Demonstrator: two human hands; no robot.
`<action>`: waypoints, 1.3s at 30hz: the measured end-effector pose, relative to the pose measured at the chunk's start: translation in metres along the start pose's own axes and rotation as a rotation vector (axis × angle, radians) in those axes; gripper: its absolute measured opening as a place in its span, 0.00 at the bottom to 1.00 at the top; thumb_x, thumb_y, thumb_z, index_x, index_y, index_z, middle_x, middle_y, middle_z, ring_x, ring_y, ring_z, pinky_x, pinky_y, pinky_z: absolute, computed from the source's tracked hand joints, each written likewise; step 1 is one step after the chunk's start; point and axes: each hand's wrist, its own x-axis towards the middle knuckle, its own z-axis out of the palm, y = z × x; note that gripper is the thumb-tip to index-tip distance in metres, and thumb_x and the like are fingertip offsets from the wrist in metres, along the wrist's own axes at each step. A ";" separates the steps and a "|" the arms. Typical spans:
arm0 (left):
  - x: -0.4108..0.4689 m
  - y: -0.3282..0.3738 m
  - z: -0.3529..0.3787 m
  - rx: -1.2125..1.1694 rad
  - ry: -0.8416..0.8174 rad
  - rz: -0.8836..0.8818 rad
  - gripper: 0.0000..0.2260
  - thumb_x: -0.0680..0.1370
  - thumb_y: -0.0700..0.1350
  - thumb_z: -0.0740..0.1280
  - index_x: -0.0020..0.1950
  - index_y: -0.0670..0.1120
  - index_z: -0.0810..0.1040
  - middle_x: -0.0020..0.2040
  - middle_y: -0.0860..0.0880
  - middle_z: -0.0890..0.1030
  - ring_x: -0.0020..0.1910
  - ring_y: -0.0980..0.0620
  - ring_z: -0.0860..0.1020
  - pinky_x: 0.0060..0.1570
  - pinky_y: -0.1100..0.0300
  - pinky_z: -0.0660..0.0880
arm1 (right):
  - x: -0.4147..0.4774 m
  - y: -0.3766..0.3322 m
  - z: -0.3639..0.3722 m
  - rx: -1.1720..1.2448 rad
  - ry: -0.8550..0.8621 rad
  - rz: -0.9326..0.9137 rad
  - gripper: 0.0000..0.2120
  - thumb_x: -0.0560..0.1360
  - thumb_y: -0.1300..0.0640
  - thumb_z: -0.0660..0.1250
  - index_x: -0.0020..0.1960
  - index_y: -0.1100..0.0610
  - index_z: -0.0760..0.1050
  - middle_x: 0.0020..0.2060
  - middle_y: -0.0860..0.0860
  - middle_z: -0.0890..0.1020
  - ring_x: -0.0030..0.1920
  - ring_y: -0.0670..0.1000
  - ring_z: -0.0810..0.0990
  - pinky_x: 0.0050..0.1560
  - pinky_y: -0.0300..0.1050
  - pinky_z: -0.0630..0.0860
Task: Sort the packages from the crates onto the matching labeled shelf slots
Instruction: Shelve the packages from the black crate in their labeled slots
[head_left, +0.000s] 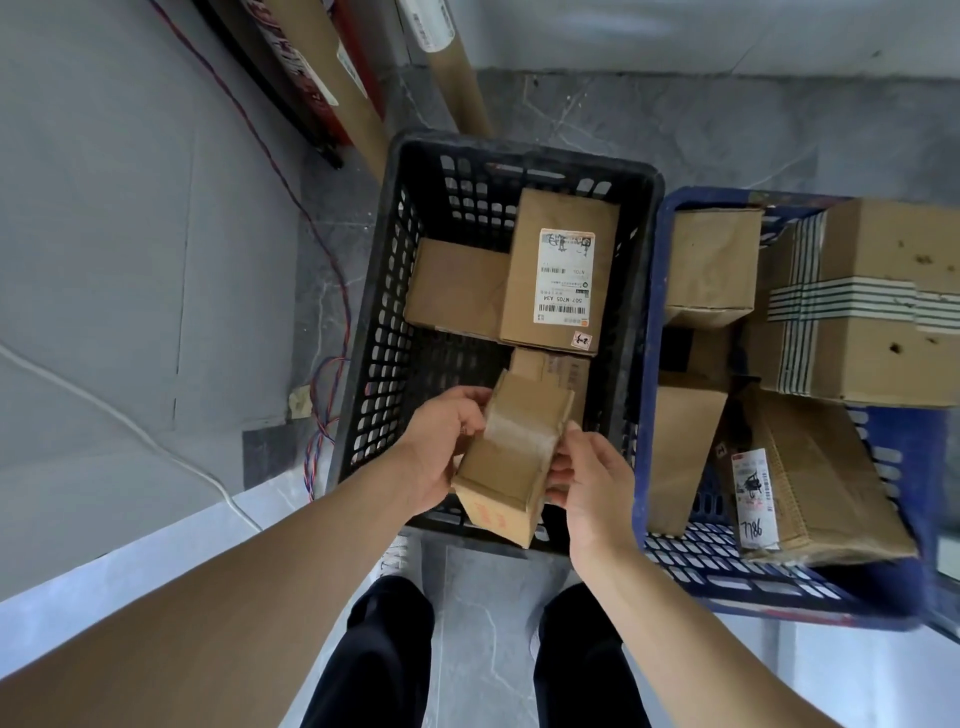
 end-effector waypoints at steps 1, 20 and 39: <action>-0.001 -0.001 0.002 0.002 0.006 -0.020 0.09 0.77 0.41 0.59 0.51 0.46 0.78 0.44 0.46 0.77 0.45 0.46 0.74 0.48 0.50 0.73 | -0.001 0.002 -0.002 -0.010 0.003 0.024 0.19 0.83 0.51 0.67 0.49 0.69 0.76 0.41 0.63 0.81 0.43 0.61 0.79 0.49 0.61 0.77; 0.004 -0.017 0.020 0.003 0.099 0.051 0.06 0.80 0.40 0.62 0.45 0.45 0.77 0.36 0.48 0.80 0.42 0.49 0.77 0.38 0.55 0.71 | 0.003 0.003 -0.011 -0.040 0.006 0.123 0.09 0.83 0.50 0.64 0.58 0.55 0.76 0.48 0.51 0.85 0.46 0.49 0.83 0.41 0.45 0.77; 0.005 -0.017 0.025 0.037 0.035 -0.098 0.28 0.82 0.66 0.52 0.59 0.49 0.83 0.54 0.44 0.85 0.59 0.45 0.80 0.69 0.39 0.68 | 0.006 0.000 -0.009 -0.119 -0.001 0.147 0.08 0.86 0.53 0.59 0.59 0.45 0.76 0.48 0.45 0.85 0.51 0.47 0.82 0.43 0.45 0.75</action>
